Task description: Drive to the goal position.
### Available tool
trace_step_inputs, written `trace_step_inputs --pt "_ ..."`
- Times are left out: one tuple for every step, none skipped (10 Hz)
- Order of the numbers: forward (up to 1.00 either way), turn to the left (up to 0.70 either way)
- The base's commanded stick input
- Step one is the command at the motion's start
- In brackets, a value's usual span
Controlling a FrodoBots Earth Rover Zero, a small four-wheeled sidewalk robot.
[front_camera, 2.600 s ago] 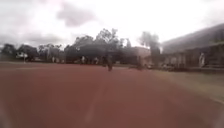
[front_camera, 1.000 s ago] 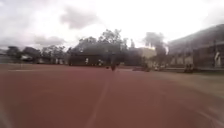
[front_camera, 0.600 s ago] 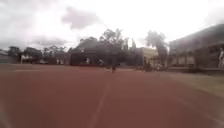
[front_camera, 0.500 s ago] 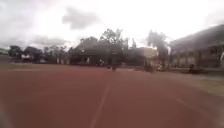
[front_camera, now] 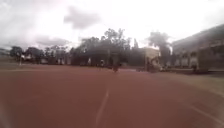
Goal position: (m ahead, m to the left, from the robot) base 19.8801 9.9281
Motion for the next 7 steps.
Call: trace_step_inputs --pt "0.85 0.0" --pt "0.85 0.0" --pt "0.85 0.0" --pt "0.85 0.0" --pt "0.85 0.0" --pt "0.85 0.0" --pt "0.85 0.0"
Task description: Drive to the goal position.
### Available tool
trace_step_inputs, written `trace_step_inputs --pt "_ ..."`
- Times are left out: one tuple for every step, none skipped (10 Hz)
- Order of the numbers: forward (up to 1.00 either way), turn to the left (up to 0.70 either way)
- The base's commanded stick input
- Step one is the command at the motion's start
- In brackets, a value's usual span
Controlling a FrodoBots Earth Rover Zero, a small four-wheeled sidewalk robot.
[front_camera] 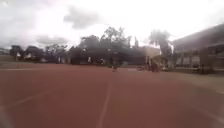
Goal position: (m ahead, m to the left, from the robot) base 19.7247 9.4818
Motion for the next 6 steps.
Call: trace_step_inputs --pt "0.85 0.0" --pt "0.85 0.0" --pt "0.85 0.0" --pt "0.85 0.0" --pt "0.85 0.0" --pt "0.85 0.0"
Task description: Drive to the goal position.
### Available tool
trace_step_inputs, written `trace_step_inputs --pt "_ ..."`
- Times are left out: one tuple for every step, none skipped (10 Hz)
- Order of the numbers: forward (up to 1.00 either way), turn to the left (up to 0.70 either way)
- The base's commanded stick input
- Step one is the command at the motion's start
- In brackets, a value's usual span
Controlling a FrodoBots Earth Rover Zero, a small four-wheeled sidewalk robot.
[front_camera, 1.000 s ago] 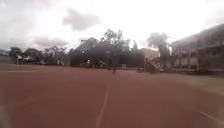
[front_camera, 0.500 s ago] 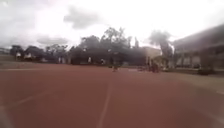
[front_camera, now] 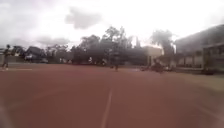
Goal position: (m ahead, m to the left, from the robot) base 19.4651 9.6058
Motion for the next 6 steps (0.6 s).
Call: trace_step_inputs --pt "0.85 0.0" --pt "0.85 0.0" --pt "0.85 0.0" --pt "0.85 0.0" --pt "0.85 0.0" --pt "0.85 0.0"
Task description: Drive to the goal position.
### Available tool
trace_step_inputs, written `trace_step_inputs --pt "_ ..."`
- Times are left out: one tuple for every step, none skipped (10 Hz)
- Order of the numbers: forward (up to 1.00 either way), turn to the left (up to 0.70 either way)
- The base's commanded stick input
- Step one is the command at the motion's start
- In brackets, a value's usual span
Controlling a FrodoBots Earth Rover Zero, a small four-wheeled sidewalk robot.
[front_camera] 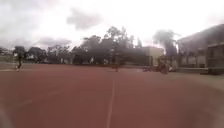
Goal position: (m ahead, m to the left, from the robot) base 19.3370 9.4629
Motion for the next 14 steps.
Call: trace_step_inputs --pt "0.85 0.0" --pt "0.85 0.0" --pt "0.85 0.0" --pt "0.85 0.0" --pt "0.85 0.0" --pt "0.85 0.0" --pt "0.85 0.0" --pt "0.85 0.0" --pt "0.85 0.0" --pt "0.85 0.0" --pt "0.85 0.0" --pt "0.85 0.0" --pt "0.85 0.0" --pt "0.85 0.0"
